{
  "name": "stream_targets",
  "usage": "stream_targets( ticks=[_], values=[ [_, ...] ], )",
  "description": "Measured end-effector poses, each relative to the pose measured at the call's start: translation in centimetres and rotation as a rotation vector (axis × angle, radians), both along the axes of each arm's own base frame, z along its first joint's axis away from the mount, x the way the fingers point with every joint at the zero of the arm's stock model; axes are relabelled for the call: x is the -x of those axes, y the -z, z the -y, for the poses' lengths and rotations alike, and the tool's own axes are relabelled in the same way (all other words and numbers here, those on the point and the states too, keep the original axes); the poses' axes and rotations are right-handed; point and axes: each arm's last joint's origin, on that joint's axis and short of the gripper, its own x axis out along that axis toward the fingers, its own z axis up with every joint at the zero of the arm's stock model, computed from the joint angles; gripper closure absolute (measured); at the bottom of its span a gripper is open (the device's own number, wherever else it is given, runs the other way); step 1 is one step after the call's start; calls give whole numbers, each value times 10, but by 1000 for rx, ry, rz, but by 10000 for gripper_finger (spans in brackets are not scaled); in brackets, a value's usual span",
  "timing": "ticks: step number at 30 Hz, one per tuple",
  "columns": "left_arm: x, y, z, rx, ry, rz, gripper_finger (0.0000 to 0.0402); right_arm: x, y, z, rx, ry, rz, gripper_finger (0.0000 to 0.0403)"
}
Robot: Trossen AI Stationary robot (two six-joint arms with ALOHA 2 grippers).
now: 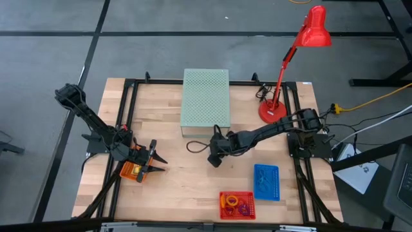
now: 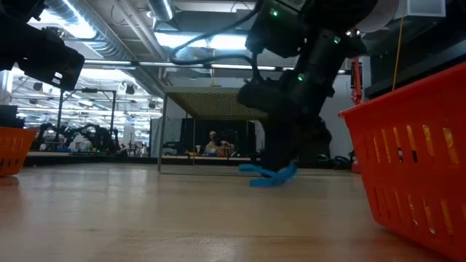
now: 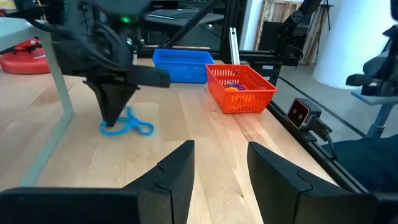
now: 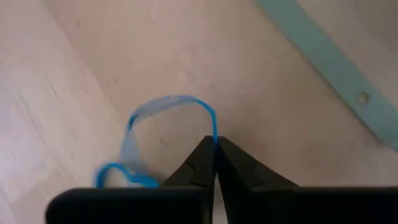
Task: Pick & Place Office Desk Supplies
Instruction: Put the blue rubber band into the blue bin
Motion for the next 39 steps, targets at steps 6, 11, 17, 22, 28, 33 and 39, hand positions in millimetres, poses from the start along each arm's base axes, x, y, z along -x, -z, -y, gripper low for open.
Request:
stream_targets(
  ticks=[6, 11, 17, 22, 28, 33, 39],
  values=[
    [0, 2, 0, 6, -2, -23, 258, -11, -21, -1, 52, -27, 11, 397],
    [0, 3, 0, 7, -3, -26, 258, -28, -50, -9, 95, -78, 100, 399],
    [0, 3, 0, 8, -2, -26, 258, -37, -72, -19, 72, -141, 166, 401],
    [0, 2, 0, 8, -2, -25, 258, -36, -72, -24, 62, -159, 158, 401],
    [0, 3, 0, 8, -2, -26, 258, -34, -71, -28, 44, -174, 145, 402],
    [0, 2, 0, 15, -3, -27, 258, -32, -71, -35, 34, -184, 144, 402],
    [0, 2, 0, 15, -4, -27, 258, -20, -77, -53, 73, -182, 121, 403]
  ],
)
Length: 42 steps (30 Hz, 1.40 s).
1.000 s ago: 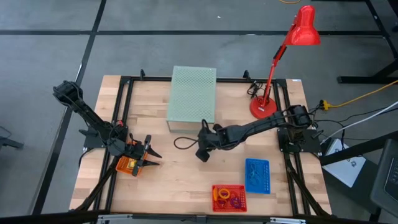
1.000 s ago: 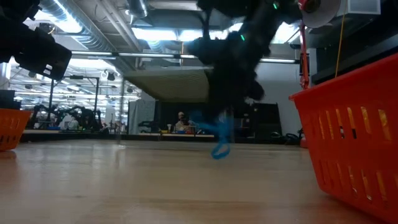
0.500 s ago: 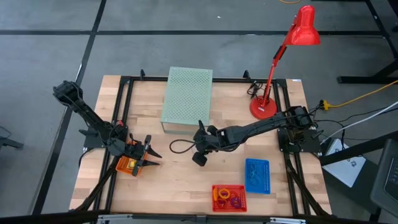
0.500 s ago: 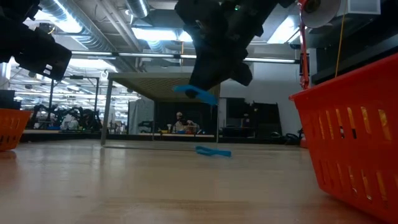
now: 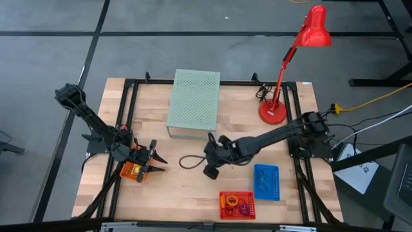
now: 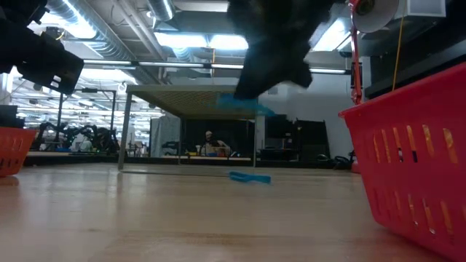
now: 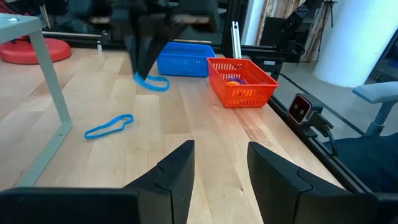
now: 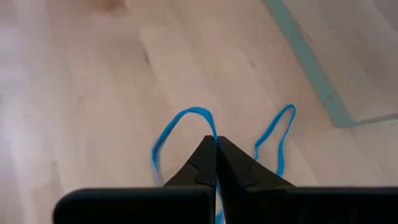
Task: Pick & Place Office Desk Supplies
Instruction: Put the blue rubber band into the blue bin
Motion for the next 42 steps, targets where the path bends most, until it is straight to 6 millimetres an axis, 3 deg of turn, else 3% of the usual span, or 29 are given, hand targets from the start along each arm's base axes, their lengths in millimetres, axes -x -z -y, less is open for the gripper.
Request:
stream_targets(
  ticks=[8, 16, 20, 32, 42],
  values=[
    [0, 0, 0, 0, -1, 0, 258, 43, -35, -42, 24, 68, 42, 403],
    [0, 0, 0, -8, -7, 4, 258, 110, -38, -72, 111, 314, -99, 403],
    [0, 0, 0, -7, -9, 6, 258, 132, -38, -79, 123, 406, -159, 403],
    [0, 0, 0, -12, -8, 6, 258, 177, -4, -95, 58, 571, -317, 403],
    [0, 0, 0, -17, -7, 6, 258, 189, 13, -94, 45, 606, -411, 403]
  ],
)
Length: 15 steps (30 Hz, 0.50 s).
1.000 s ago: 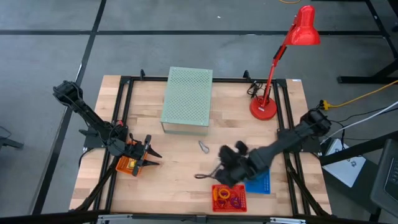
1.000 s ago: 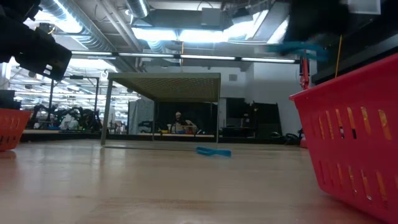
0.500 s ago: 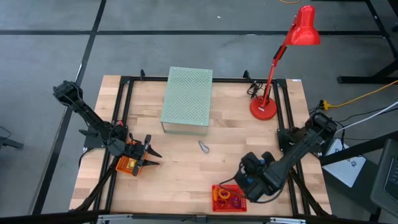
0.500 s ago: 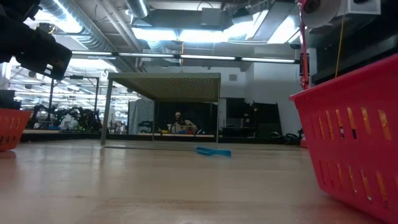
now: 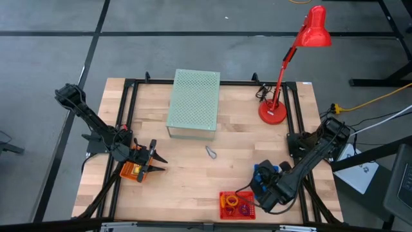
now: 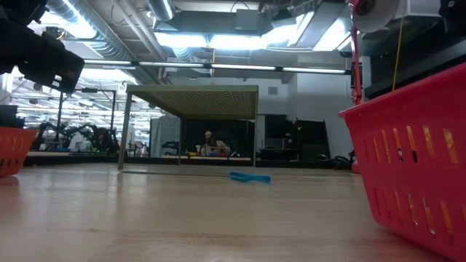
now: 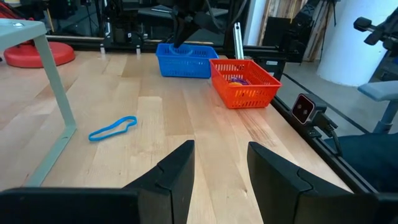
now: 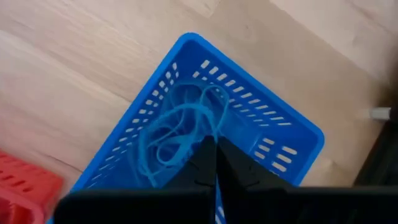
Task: Pick & Place Office Desk Supplies
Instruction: Put the blue rubber band into the blue bin
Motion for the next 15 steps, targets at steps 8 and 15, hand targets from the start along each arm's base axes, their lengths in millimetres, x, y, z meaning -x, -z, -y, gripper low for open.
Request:
stream_targets(
  ticks=[8, 15],
  values=[
    [0, 0, 0, -3, -1, -1, 258, -1, 0, 0, -2, -13, 4, 338],
    [0, 0, 0, -3, -4, -1, 258, 0, 0, -1, -18, -10, -16, 243]
  ],
)
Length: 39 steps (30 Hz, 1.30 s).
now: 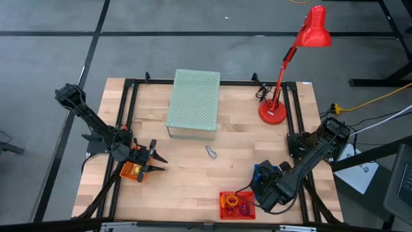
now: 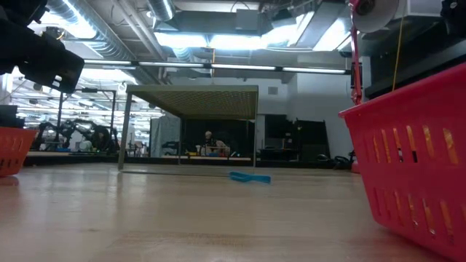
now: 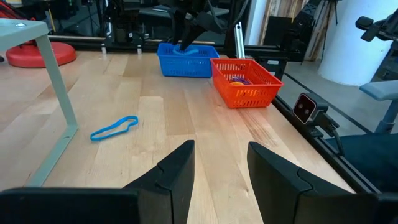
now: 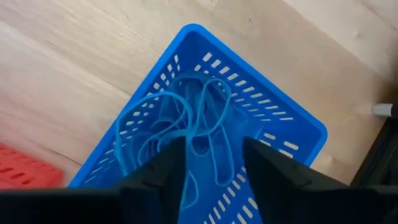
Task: Pick & Place Office Desk Supplies
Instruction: Put the blue rubber band into the blue bin
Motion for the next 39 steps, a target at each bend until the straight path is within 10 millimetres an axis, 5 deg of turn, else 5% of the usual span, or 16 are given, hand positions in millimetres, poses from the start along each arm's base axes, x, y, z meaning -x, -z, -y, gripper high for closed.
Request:
stream_targets(
  ticks=[13, 39],
  values=[
    [0, 0, 0, 5, -10, 0, 258, 21, -10, 10, 124, 83, -134, 195],
    [0, 0, 0, 9, -13, -1, 258, 10, -20, -6, 117, -43, 149, 198]
  ],
)
